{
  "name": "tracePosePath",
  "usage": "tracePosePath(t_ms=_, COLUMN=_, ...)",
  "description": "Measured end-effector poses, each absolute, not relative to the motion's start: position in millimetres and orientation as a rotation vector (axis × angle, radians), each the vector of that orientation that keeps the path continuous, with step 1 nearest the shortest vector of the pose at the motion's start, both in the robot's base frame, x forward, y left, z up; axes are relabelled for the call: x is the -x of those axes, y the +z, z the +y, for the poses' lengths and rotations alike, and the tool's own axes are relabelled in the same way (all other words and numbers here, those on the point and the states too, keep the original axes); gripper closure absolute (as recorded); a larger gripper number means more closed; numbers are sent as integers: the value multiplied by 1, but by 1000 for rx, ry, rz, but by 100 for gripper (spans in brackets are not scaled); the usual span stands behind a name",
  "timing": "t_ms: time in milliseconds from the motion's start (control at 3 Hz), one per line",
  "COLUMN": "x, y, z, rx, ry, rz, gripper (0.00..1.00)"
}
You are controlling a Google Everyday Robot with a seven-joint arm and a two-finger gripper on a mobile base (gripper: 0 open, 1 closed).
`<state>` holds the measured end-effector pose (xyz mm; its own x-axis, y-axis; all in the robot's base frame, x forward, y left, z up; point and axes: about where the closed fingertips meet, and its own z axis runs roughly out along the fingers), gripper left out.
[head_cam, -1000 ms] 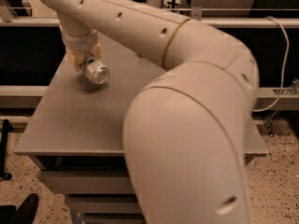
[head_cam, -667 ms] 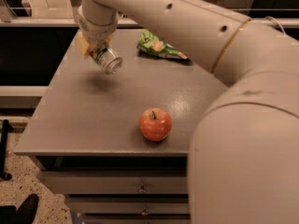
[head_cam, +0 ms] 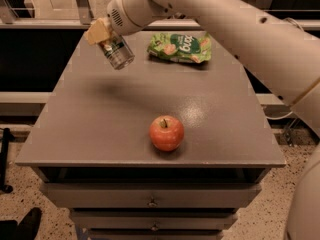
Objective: Place 7up can upright
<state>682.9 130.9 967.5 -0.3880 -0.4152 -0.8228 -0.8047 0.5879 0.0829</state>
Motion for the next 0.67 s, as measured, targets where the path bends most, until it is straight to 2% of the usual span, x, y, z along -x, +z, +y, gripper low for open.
tracePosePath(t_ms=333, x=-678, y=996, z=67, rx=930, ry=753, rz=1799, gripper=100)
tracePosePath(t_ms=667, x=-679, y=993, z=64, rx=939, ry=715, rz=1812, gripper=100)
